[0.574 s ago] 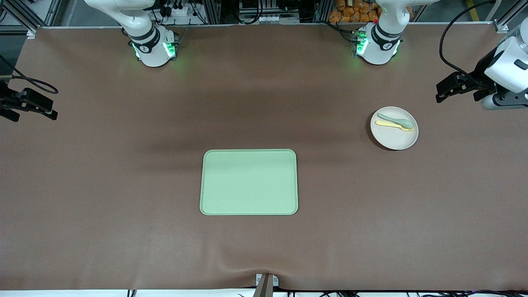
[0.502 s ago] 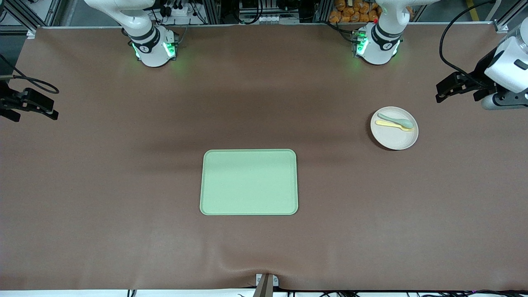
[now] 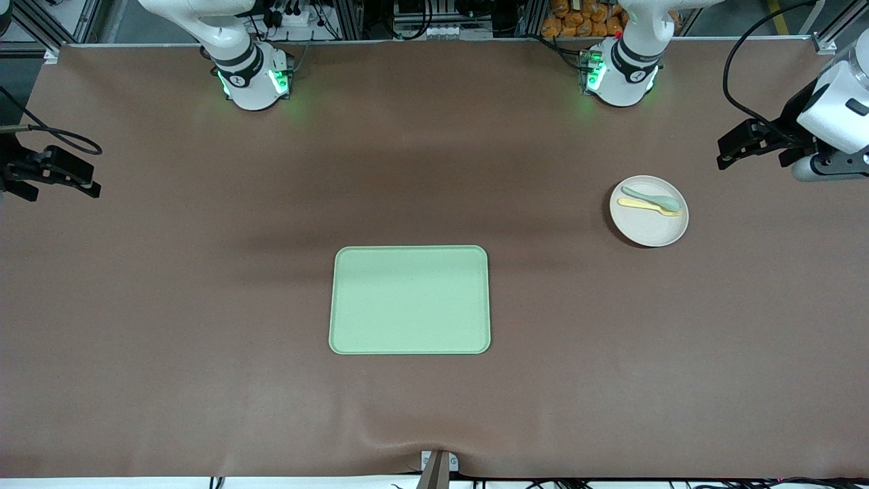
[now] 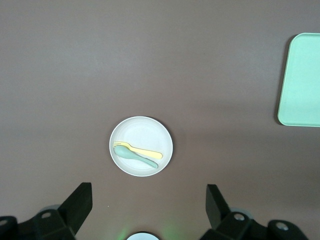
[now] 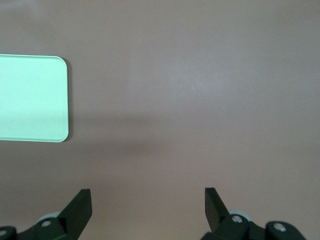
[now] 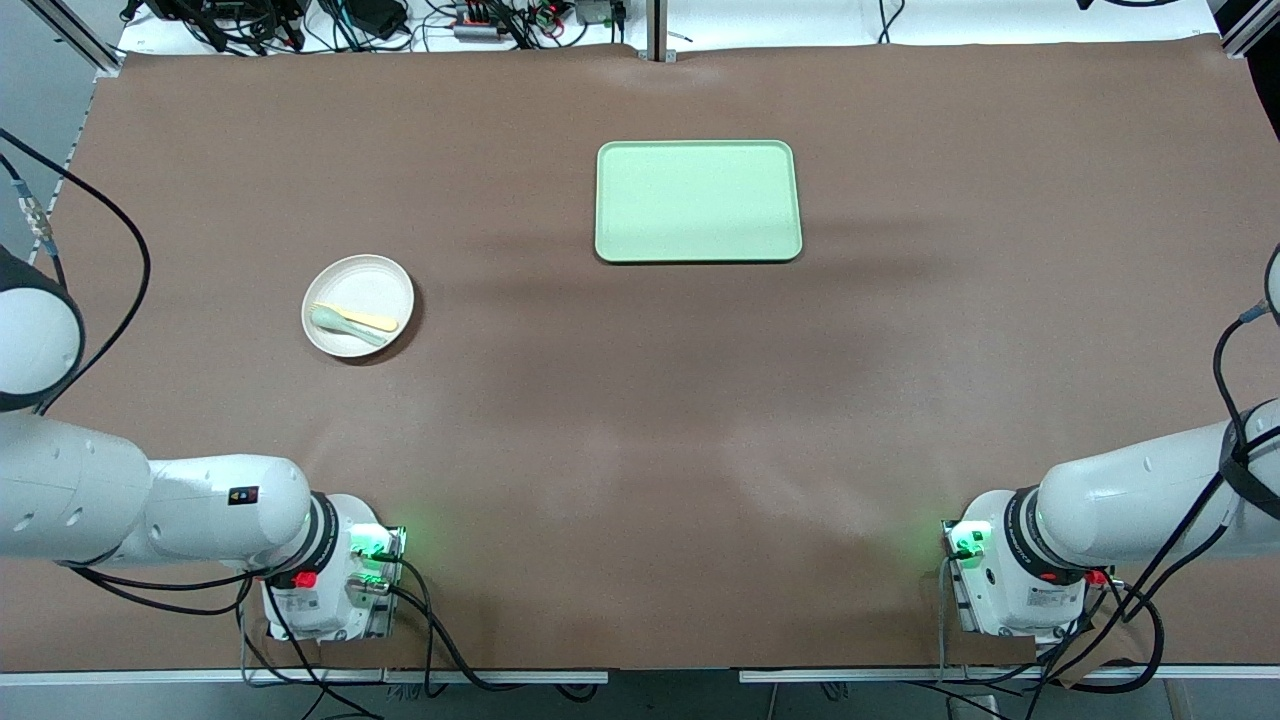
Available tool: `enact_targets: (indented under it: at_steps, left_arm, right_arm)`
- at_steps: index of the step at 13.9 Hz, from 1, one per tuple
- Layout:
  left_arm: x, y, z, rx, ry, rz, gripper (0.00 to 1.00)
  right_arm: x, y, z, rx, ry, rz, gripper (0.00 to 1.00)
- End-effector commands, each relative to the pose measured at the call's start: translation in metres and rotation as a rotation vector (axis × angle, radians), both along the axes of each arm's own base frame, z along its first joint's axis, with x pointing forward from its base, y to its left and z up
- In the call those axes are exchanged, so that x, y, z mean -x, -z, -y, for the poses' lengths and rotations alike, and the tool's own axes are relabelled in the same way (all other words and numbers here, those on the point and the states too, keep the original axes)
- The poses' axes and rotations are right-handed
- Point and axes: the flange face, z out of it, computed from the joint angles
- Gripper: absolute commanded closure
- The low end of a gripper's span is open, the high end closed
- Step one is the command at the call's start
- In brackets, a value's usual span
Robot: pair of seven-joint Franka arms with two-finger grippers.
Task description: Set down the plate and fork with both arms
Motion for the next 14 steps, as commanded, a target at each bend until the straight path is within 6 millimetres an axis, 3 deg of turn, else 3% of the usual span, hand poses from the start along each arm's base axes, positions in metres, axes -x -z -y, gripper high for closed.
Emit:
enact_targets:
  at_steps: [1,5,7,9,12,14]
  left_arm:
    - [0.001,-0.003,-0.002,0.003,0.009,0.004,0.00]
    - [0.002,0.001,-0.006,-0.053,-0.004,-0.014,0.00]
    - [-0.013,0.032,-0.026,-0.073,-0.032,-0.086,0.00]
    - [-0.031,0.065,-0.084,-0.098,-0.118,-0.146,0.00]
    - [-0.053,0.138,-0.181,-0.055,-0.248,-0.261,0.00]
    - [-0.060,0.175,-0.216,-0.043,-0.286,-0.311,0.00]
  right_arm:
    - [0.003,0.000,-0.002,0.000,-0.008,0.001,0.00]
    - [0.016,0.006,-0.001,-0.003,-0.008,0.015,0.00]
    - [0.016,0.006,-0.001,-0.002,-0.009,0.017,0.00]
    - [0.014,0.007,-0.001,-0.001,-0.008,0.017,0.00]
    - [0.013,0.005,0.001,-0.001,-0.008,0.018,0.00]
    - [0.013,0.005,0.002,-0.001,-0.006,0.020,0.00]
